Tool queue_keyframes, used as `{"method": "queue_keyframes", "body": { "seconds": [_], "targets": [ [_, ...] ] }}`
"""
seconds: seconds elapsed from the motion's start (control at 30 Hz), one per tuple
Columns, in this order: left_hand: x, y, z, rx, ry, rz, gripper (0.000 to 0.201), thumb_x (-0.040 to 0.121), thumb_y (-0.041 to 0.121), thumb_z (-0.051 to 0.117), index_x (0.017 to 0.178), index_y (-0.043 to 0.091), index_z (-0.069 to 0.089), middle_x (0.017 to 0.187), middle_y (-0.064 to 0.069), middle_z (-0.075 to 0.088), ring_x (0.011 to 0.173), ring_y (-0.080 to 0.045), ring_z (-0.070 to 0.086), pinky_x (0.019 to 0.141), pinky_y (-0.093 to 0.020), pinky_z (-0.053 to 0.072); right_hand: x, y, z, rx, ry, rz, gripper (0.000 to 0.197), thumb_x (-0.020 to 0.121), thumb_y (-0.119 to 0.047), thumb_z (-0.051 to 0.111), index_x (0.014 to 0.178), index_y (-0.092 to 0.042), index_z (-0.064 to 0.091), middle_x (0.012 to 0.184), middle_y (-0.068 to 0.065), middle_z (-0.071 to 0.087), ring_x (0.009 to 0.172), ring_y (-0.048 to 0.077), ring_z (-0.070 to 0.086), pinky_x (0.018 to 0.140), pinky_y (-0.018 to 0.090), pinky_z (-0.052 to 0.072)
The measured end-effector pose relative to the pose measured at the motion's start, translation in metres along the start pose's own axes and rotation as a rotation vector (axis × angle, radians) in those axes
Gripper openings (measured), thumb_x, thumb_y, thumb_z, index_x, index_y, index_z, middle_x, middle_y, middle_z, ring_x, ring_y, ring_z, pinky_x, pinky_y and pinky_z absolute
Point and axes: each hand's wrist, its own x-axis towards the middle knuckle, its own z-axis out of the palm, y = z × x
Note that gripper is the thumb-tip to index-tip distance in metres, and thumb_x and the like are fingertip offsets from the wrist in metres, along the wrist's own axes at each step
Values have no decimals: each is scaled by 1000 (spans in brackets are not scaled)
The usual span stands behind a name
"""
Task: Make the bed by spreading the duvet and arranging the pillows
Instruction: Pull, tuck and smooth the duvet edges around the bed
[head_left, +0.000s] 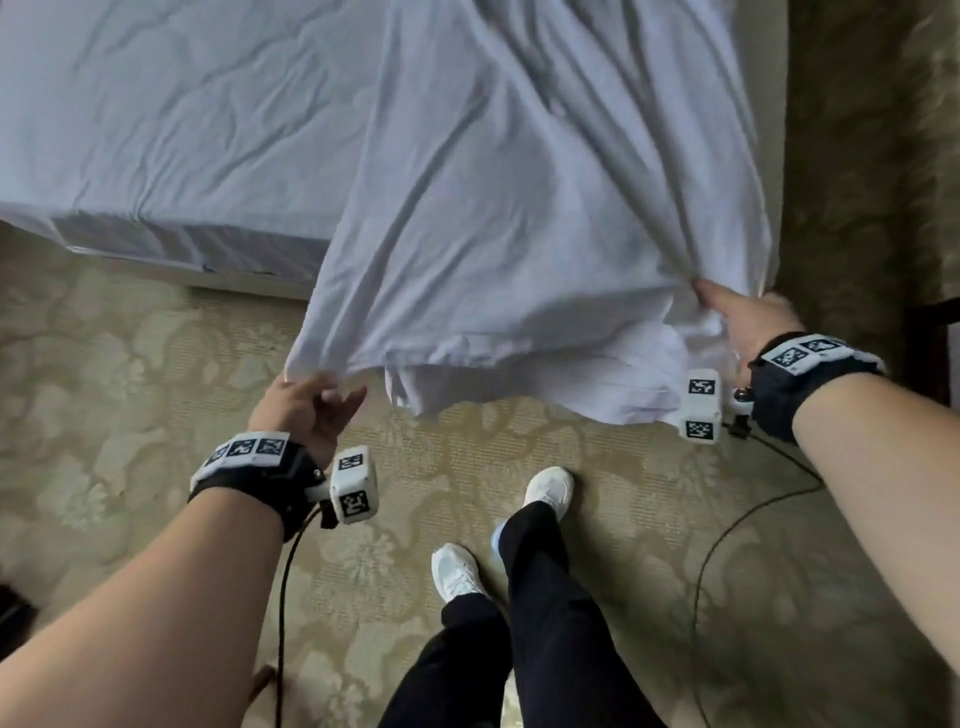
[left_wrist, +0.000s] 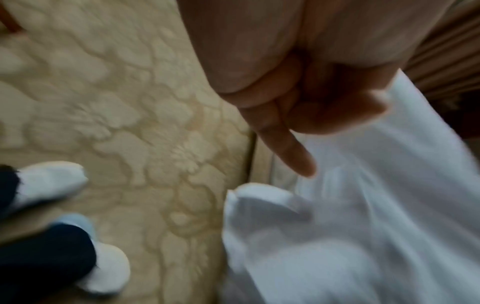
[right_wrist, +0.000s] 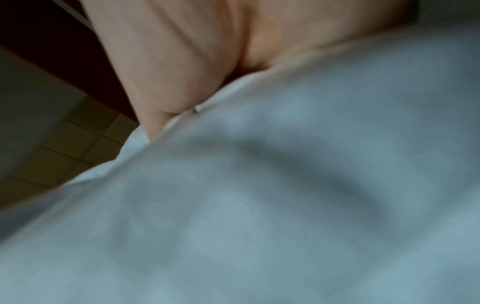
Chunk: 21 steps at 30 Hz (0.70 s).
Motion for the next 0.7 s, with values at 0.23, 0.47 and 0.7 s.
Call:
{"method": "queue_keyframes", "body": {
  "seconds": [0.23,0.47,0.7],
  "targets": [
    [6,-35,-12,82,-69,-281,18,102,17,53,114,3,56,107,-12,69,101,-33,68,78,-46,58,-19,40,22,-555,56,92,50,97,-18,60,140,5,46,142,23,50,129,36,51,92,39,41],
    [21,-32,53,-1,-184,-382,85,99,44,61,160,4,18,154,-31,37,134,-47,50,98,-52,53,1,73,88,-172,-233,204,75,74,-56,73,128,-6,59,125,20,67,106,37,69,87,43,58],
    [55,-32,99,-282,-209,-423,65,96,54,61,135,4,45,125,-17,59,109,-37,61,83,-56,52,17,63,115,363,-384,428,81,92,-66,56,154,-18,34,144,10,48,133,38,50,99,58,49]
  ]
}}
